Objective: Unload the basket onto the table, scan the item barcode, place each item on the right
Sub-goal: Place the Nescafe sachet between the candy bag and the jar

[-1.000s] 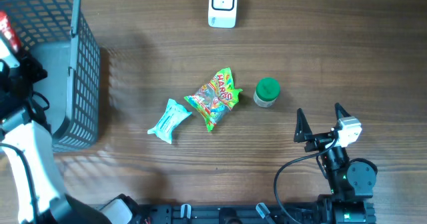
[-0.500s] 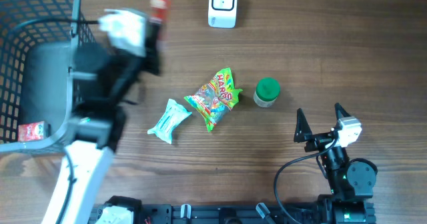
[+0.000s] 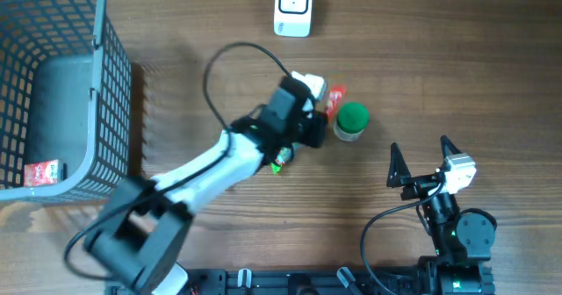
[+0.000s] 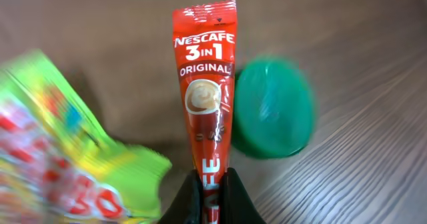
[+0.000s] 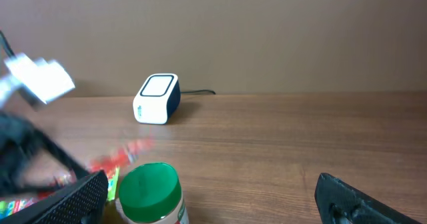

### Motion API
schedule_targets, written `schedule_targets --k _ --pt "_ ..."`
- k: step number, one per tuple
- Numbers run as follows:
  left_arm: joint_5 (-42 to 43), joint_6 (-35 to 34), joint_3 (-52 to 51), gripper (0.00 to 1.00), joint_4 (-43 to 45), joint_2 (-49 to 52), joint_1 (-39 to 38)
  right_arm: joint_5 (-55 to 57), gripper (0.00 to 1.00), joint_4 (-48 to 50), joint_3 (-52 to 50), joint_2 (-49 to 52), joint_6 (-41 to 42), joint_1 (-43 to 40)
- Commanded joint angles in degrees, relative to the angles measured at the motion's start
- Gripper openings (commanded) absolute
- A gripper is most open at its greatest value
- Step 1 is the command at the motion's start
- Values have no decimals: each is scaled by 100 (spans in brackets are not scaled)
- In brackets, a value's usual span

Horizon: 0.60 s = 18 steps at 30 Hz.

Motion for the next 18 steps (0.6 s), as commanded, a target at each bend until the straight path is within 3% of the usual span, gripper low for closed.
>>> schedule_targets --k 1,7,8,9,10,11,12,18 --pt "-332 -1340 63 4 22 413 -219 59 100 13 -7 7 -50 31" --pt "-603 -2529 63 4 -2 549 -479 59 100 13 -7 7 -50 31" --pt "-625 -2524 63 12 2 549 -529 59 100 13 -7 7 -50 31" --pt "-702 -2522 63 30 0 546 -562 59 100 13 -7 7 -50 31" --pt "-774 -2522 63 39 -2 546 -584 59 100 15 -7 7 -50 31" --pt "-822 -2520 63 55 -2 535 -588 59 100 13 -7 7 -50 31" --pt "-828 -2520 63 64 0 503 -584 59 100 13 -7 7 -48 31" --pt "-953 -2455 66 91 -24 -136 -417 59 100 13 -7 7 -48 31"
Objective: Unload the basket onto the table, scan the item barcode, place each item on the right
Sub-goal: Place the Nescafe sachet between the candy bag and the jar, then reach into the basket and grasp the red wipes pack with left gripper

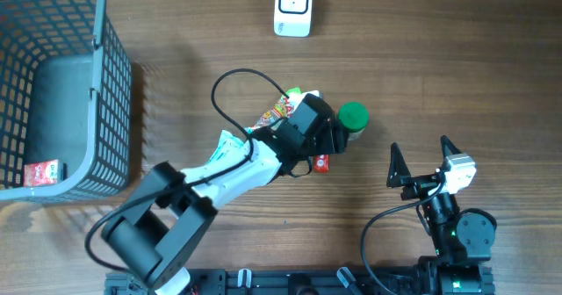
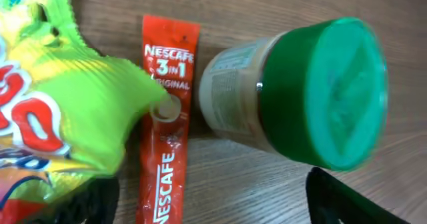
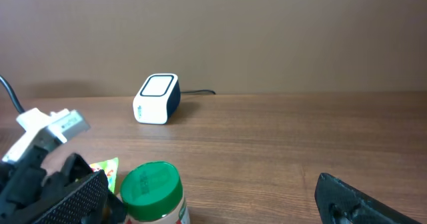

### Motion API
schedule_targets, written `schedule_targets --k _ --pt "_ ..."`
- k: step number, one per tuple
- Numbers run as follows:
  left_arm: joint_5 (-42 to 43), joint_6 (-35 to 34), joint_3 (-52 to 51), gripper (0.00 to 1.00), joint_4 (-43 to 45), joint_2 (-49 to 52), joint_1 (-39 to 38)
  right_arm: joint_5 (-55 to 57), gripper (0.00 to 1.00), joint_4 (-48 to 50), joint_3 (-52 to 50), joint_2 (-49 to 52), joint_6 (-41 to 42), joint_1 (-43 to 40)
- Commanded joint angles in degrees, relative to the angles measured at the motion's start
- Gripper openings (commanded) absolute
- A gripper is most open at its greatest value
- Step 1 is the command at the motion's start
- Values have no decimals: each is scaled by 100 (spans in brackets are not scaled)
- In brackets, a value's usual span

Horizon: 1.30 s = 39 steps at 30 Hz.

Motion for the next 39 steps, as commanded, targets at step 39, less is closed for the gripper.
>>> schedule_targets --k 39 --pt "-2341 -22 2258 100 -5023 -494 8004 59 100 15 -7 7 -50 31"
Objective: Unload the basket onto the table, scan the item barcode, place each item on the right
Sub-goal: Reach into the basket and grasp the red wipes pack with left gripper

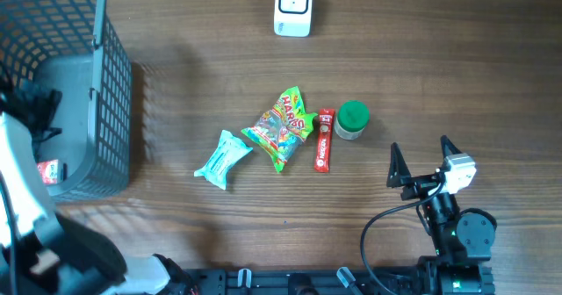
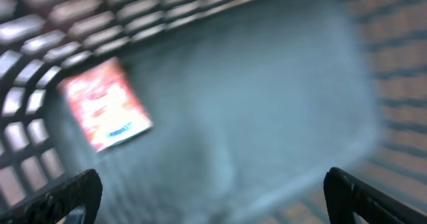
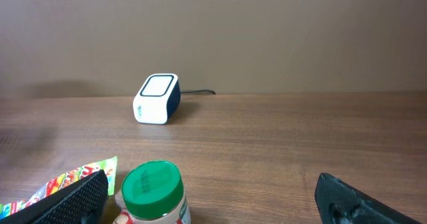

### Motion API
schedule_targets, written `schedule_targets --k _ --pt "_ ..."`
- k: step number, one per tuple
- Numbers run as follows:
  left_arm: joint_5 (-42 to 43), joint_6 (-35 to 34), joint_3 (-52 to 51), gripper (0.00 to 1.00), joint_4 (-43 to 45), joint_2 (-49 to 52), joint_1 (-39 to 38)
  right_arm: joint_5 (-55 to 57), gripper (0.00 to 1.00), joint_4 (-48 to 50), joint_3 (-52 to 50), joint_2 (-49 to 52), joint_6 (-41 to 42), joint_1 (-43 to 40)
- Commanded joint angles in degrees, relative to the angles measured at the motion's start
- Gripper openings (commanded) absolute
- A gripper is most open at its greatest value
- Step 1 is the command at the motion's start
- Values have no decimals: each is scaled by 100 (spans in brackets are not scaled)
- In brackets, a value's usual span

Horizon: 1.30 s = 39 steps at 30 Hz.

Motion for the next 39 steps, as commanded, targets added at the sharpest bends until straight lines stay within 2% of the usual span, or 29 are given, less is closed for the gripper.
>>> schedule_targets --k 1,3,11,19,24,28,30,31,32,33,34,35,36,39 --pt "-1093 -1303 -28 100 -247 671 26 59 99 17 -7 4 -48 31" --pt "-1281 -1456 -28 100 -256 927 24 59 100 17 -7 4 -50 31" --pt "-2138 -3104 -299 100 -396 1211 24 59 100 17 -7 4 -50 31" --pt "-2269 -3071 -1375 100 1154 1211 26 59 100 15 -7 4 -50 31" --pt "-2264 -3064 -1679 100 1773 1213 26 59 100 15 -7 4 -48 31" --pt "-2218 -2455 -2026 100 2450 1255 26 59 100 15 -7 4 -50 31" --pt "-2218 -2417 -2149 98 2553 1283 24 59 100 15 -7 4 -50 31" --pt "-2218 -2413 -2179 88 2551 1283 24 61 100 15 -7 4 -50 31" --pt "-2216 -2319 -2186 70 2555 1283 24 59 100 15 -7 4 -50 31" --pt "-2218 -2310 -2186 58 2553 1283 24 59 100 17 -7 4 -50 31" --pt "-2218 -2310 -2186 39 2551 1283 24 59 100 15 -7 4 -50 31" --pt "-2218 -2310 -2186 27 2531 1283 24 59 100 15 -7 4 -48 31" --pt "-2216 -2282 -2186 23 2522 1281 24 59 100 15 -7 4 -50 31" --pt "-2218 -1836 -2085 23 2522 1064 24 59 100 15 -7 4 -48 31"
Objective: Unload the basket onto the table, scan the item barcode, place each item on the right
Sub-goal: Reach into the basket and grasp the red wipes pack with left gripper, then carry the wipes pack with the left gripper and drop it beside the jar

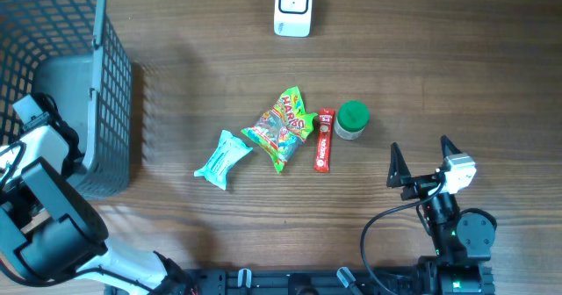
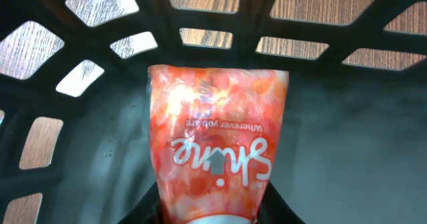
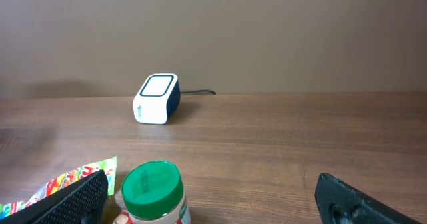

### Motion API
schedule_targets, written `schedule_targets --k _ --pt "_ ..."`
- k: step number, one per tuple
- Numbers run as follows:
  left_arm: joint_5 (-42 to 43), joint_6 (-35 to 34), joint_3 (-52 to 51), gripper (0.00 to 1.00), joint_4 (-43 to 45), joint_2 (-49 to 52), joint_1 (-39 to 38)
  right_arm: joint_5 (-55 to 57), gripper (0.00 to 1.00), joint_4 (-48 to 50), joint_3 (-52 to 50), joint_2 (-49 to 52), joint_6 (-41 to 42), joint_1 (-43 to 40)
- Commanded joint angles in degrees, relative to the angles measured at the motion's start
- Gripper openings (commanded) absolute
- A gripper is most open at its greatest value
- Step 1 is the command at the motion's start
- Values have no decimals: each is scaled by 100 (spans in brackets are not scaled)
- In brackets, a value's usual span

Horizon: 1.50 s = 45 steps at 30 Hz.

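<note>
An orange-red "Shine" packet (image 2: 217,164) lies in the grey mesh basket (image 1: 114,84) at the table's left. My left gripper (image 2: 213,214) reaches down inside the basket (image 2: 100,57), and its jaws press on the packet's near end from both sides. In the overhead view the left arm (image 1: 39,133) covers the packet. The white barcode scanner (image 1: 293,7) stands at the far edge, also seen from the right wrist as the scanner (image 3: 157,99). My right gripper (image 1: 425,161) rests open at the front right, holding nothing.
Mid-table lie a light blue packet (image 1: 223,158), a green candy bag (image 1: 281,128) and a red Nescafe stick (image 1: 324,151). A green-lidded jar (image 1: 352,119) stands beside them, close before the right gripper (image 3: 210,191). The scanner's cable runs off the far edge.
My left gripper was open above the basket floor with the packet off to one side. Now it is low in the basket and shut on the packet's end. The right arm is unchanged.
My left gripper was shut on the Nescafe stick beside the jar. Then it was open, the stick lying on the table between candy bag and jar. Then it hung open over the basket. Now it grips the orange-red packet there.
</note>
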Motion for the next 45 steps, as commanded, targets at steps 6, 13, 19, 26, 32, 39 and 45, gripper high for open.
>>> schedule_targets --k 6,13,19,26,32,39,45 --pt "890 553 826 24 -474 -1683 9 59 100 17 -7 7 -50 31" --pt "3314 520 1556 25 -354 -3873 -208 59 100 15 -7 7 -50 31" --pt "3915 654 1554 26 -680 -4317 -2583 59 100 15 -7 7 -50 31" --pt "2691 697 1554 29 -1821 -2898 -5449 59 100 17 -7 7 -50 31" --pt "2758 695 1554 30 -1790 -1060 -6913 59 100 15 -7 7 -48 31" --pt "3362 680 1554 29 -1209 249 -8050 59 100 15 -7 7 -48 31" --pt "3080 699 1554 32 -938 446 -8872 59 100 17 -7 7 -50 31"
